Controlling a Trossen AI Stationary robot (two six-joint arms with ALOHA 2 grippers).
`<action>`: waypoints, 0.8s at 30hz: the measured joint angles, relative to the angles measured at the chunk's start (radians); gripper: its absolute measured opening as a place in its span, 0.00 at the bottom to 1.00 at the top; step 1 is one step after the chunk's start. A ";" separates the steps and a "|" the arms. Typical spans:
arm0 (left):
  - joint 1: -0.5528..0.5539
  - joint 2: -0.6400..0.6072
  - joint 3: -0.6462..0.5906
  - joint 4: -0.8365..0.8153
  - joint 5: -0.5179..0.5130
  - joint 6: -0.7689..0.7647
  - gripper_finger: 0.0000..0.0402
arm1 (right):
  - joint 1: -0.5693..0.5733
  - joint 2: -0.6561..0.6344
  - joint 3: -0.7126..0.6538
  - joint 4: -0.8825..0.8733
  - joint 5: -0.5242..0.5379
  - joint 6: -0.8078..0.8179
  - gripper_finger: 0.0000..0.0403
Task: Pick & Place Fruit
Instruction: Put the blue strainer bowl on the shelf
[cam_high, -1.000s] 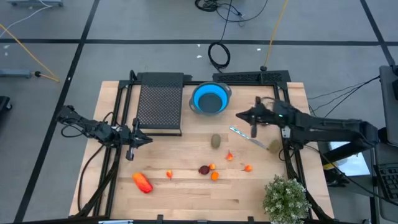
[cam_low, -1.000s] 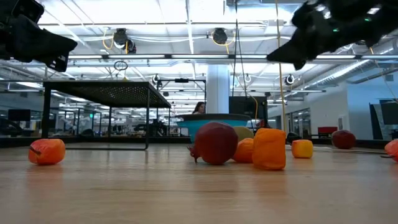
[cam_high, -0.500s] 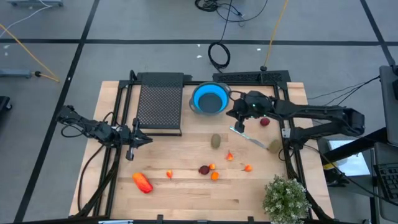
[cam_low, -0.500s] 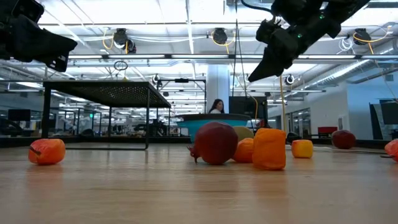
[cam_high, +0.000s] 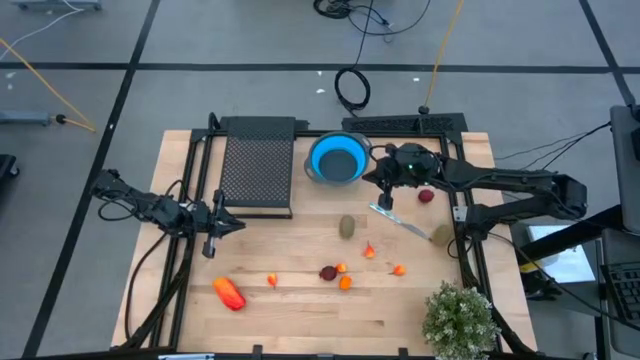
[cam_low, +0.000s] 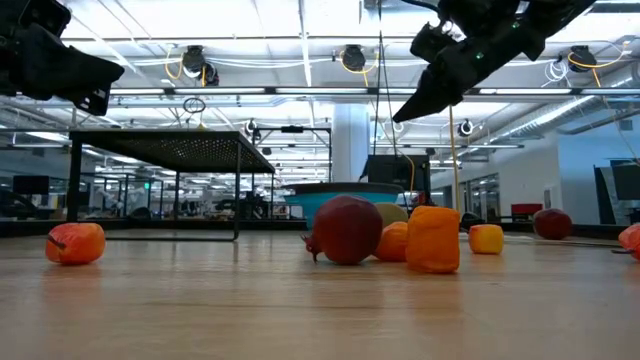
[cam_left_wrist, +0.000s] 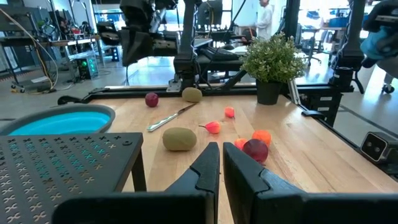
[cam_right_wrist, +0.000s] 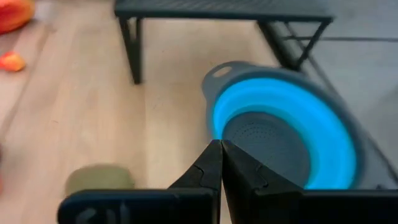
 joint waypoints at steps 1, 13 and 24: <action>0.000 0.000 0.000 0.000 0.000 0.000 0.05 | -0.005 0.000 0.000 0.017 0.025 0.003 0.00; 0.000 0.000 0.000 0.000 0.000 0.000 0.05 | -0.197 0.076 0.064 0.044 0.102 0.001 0.12; 0.000 0.000 0.000 0.001 0.000 0.000 0.05 | -0.268 0.391 0.358 -0.061 0.065 -0.227 0.43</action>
